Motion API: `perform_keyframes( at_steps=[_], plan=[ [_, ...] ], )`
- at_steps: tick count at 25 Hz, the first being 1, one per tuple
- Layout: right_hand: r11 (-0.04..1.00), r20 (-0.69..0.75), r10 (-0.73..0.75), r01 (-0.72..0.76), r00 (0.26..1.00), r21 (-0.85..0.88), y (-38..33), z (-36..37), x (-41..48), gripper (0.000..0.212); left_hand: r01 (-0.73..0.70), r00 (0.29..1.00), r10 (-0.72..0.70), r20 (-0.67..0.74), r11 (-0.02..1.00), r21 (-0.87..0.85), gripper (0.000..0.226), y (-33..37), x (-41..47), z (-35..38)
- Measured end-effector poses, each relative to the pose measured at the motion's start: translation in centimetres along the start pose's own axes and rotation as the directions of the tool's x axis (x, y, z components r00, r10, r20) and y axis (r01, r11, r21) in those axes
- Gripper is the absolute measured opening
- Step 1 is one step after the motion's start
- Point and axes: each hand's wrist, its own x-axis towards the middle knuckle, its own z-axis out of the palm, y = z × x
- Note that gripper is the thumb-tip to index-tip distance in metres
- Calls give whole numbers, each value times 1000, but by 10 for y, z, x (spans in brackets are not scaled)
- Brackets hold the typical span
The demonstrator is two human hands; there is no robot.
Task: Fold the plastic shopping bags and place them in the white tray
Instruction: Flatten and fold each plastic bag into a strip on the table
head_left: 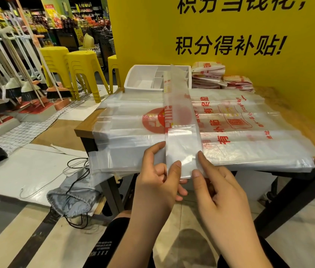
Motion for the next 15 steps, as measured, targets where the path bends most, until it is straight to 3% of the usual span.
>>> perform_keyframes(
  at_steps=[4, 9, 15],
  plan=[
    [981, -5, 97, -95, 995, 169, -1, 2, 1, 59, -42, 999, 42, 28, 999, 16, 42, -2, -2, 0],
    [875, 50, 185, -187, 982, 446, -8, 5, 3, 49, -38, 998, 37, 52, 999, 16, 23, -4, -3, 2],
    [825, 62, 202, -204, 977, 527, -8, 8, 2, 43, -30, 996, 27, 84, 999, 36, 19, -5, -5, 2]
  ],
)
